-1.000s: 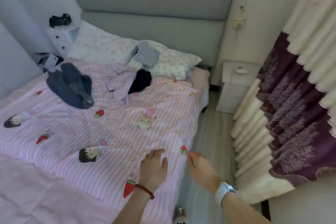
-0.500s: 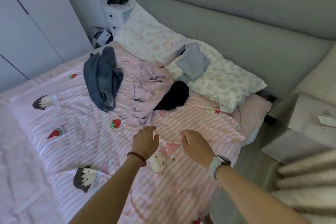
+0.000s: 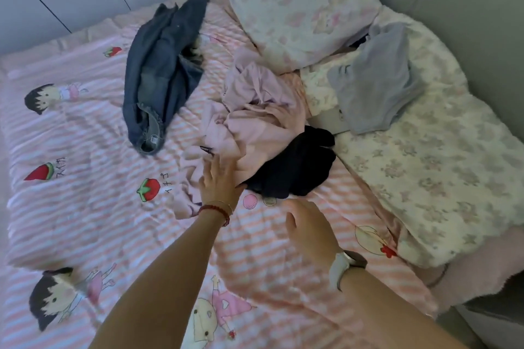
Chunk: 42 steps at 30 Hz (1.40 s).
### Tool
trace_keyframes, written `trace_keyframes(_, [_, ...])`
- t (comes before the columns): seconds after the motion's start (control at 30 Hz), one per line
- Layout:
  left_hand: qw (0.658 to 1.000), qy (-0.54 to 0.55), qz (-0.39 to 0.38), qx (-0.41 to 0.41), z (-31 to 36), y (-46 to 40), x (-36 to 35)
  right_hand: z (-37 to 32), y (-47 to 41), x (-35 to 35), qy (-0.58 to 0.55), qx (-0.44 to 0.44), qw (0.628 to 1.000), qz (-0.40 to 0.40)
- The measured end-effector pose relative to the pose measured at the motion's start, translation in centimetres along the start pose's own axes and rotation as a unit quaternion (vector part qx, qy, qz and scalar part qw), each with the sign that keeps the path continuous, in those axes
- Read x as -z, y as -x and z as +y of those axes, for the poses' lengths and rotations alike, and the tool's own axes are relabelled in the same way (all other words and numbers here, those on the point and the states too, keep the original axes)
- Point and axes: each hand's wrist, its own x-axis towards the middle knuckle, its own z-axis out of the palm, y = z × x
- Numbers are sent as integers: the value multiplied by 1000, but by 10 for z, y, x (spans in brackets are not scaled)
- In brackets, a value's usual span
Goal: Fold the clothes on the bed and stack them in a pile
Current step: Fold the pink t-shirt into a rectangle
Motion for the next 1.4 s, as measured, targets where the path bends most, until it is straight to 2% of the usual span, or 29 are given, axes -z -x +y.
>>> trace_keyframes(0.07, [997, 73, 25, 7, -2, -15, -2, 5, -11, 0, -17, 19, 1000, 12])
trace_keyframes(0.17, [974, 211, 85, 22, -10, -11, 16, -1, -32, 11, -30, 67, 993, 92])
trace_keyframes(0.27, [957, 282, 38, -55, -30, 17, 49, -18, -62, 21, 68, 104, 983, 134])
trace_keyframes(0.37, [968, 227, 15, -103, -62, 61, 69, -40, -91, 22, 223, 143, 963, 56])
trace_keyframes(0.43, [973, 200, 28, -111, -91, 95, 79, -59, -99, 14, 266, 174, 948, -6])
trace_keyframes(0.5, [978, 176, 47, -101, -121, 130, 89, -87, -92, 1, 200, 195, 959, -39])
trace_keyframes(0.6, [985, 134, 46, -101, -168, 188, 96, -142, -37, -25, 79, 246, 966, -5])
trace_keyframes(0.7, [993, 55, -32, -103, -217, 254, 84, -164, 46, -62, 31, 390, 920, -16])
trace_keyframes(0.77, [992, 7, -66, -105, -246, 293, 64, -158, 97, -89, 77, 430, 893, -113])
trace_keyframes(0.83, [987, 10, -139, -82, -267, 325, 42, -149, 138, -116, 128, 400, 873, -248])
trace_keyframes(0.9, [967, -1, -243, -72, -287, 346, 16, -143, 167, -142, 144, 319, 860, -371])
trace_keyframes(0.97, [945, -26, -320, -66, -305, 352, 0, -145, 179, -161, 147, 311, 847, -405])
trace_keyframes(1.03, [934, -12, -354, -41, -315, 345, -5, -150, 181, -168, 123, 274, 881, -365])
trace_keyframes(1.07, [939, 2, -341, -35, -316, 339, -8, -152, 181, -169, 105, 248, 915, -300])
trace_keyframes(1.13, [969, 35, -241, -32, -310, 325, -14, -155, 175, -170, 109, 204, 968, -99])
trace_keyframes(1.2, [988, 92, -115, -49, -295, 310, -21, -155, 166, -172, 133, 115, 981, 87])
trace_keyframes(1.23, [988, 117, -83, -65, -287, 303, -25, -156, 161, -172, 116, 42, 983, 135])
trace_keyframes(1.27, [985, 126, -78, -84, -279, 297, -29, -156, 156, -172, 65, -41, 987, 138])
trace_keyframes(1.33, [977, 120, -137, -110, -264, 288, -35, -156, 151, -174, -115, -209, 968, 73])
trace_keyframes(1.37, [970, 120, -180, -110, -257, 285, -38, -157, 153, -176, -165, -249, 954, 17])
trace_keyframes(1.4, [964, 133, -203, -109, -252, 285, -40, -158, 156, -178, -159, -237, 958, -35])
